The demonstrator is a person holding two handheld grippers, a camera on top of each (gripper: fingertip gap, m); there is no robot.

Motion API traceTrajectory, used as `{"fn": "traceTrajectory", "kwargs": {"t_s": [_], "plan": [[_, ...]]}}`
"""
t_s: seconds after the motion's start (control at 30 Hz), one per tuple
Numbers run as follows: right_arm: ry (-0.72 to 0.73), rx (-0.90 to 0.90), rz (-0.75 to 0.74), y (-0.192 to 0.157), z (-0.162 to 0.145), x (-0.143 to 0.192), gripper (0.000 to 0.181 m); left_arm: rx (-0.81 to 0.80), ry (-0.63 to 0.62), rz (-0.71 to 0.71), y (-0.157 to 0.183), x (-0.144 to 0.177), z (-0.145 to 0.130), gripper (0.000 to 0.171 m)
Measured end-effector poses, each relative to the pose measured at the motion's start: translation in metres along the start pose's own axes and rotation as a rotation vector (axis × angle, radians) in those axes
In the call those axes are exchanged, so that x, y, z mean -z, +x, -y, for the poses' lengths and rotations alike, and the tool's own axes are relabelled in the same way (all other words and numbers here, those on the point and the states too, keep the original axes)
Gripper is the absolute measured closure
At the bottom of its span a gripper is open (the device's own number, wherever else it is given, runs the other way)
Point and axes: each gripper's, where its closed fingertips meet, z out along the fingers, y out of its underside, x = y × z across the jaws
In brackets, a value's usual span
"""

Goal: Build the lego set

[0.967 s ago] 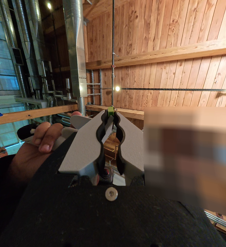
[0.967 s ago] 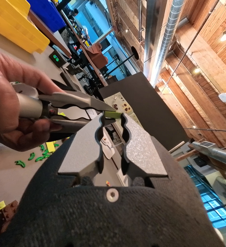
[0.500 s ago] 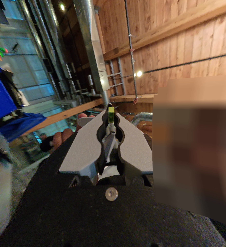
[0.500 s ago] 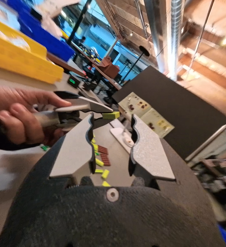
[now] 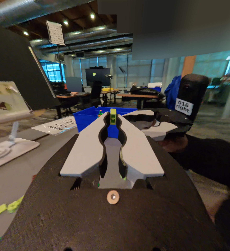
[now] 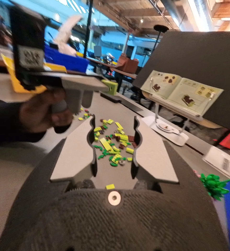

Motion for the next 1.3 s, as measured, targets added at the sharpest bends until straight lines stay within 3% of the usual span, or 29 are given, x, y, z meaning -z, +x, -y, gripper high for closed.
{"fn": "traceTrajectory", "kwargs": {"t_s": [0.1,0.17,0.23,0.37,0.53,0.67,0.8,0.97,1.1,1.3], "plan": [[0.004,0.037,0.001,-0.013,-0.013,-0.004,0.124,-0.139,-0.071,0.051,0.003,-0.004,-0.012,0.165],[0.089,-0.130,0.096,-0.022,0.001,-0.001,0.130,-0.240,-0.120,0.096,0.000,-0.005,-0.023,0.165],[0.153,-0.342,0.127,-0.008,0.010,0.005,0.128,-0.358,-0.181,0.146,-0.006,-0.005,-0.036,0.165],[0.130,-0.590,0.088,0.019,-0.003,0.009,0.135,-0.552,-0.277,0.172,-0.006,-0.006,-0.054,0.165],[-0.060,-0.532,0.094,0.005,-0.019,-0.001,0.134,-0.739,-0.343,0.200,-0.004,-0.008,-0.069,0.165],[-0.125,-0.469,0.085,0.000,-0.023,-0.001,0.142,-0.870,-0.363,0.215,0.001,-0.008,-0.075,0.165],[-0.128,-0.474,0.143,-0.007,-0.023,0.002,0.152,-0.899,-0.359,0.208,0.003,-0.009,-0.077,0.165],[-0.160,-0.440,0.171,-0.008,-0.028,0.007,0.139,-0.901,-0.313,0.206,0.007,-0.008,-0.071,0.165],[-0.119,-0.467,0.211,-0.011,-0.021,0.010,0.151,-0.879,-0.301,0.160,0.014,-0.009,-0.074,0.165],[-0.175,-0.455,0.224,-0.013,-0.028,0.010,0.160,-0.840,-0.282,0.158,0.014,-0.009,-0.073,0.165]]}}
